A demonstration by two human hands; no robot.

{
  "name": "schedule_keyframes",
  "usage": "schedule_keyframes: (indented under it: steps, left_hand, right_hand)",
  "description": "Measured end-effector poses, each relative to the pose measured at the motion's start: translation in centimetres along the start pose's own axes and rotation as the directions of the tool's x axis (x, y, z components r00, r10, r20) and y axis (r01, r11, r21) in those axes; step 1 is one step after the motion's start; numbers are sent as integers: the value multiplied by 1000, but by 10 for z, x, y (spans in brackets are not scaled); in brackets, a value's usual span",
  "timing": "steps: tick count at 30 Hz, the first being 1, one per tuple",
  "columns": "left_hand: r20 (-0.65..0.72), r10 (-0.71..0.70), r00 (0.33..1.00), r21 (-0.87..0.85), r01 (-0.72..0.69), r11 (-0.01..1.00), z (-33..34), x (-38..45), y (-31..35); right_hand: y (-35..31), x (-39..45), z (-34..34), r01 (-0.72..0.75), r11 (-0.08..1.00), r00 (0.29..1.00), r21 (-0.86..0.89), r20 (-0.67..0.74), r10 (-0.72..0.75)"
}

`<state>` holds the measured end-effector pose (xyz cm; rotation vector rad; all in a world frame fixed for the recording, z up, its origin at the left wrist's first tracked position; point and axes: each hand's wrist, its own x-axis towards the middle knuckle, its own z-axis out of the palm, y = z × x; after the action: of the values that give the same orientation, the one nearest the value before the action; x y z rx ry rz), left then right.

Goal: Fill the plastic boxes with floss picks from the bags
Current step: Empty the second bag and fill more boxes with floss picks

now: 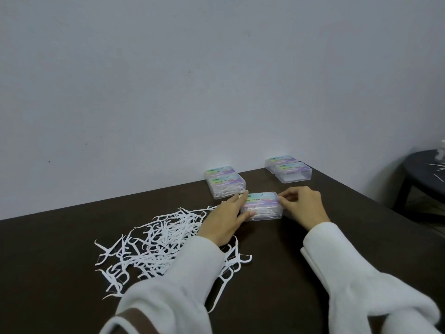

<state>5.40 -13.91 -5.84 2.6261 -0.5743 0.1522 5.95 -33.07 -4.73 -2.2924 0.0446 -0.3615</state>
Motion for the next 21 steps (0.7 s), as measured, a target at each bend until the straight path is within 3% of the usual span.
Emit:
schedule_keyframes:
  steps: [3, 13, 21]
  left_hand:
    - [9, 34, 999, 219, -35, 975, -4, 0, 1]
    - [37, 60, 998, 496, -70, 865, -3, 2, 1]
    - [16, 106, 994, 543, -97, 834, -2, 1, -2]
  right_hand:
    - [0, 0, 1, -17, 999, 1000, 29, 6, 17]
    - [0, -1, 6, -43, 998, 996, 48, 75, 39]
    - [-4, -2, 6, -53, 986, 998, 157, 44, 46]
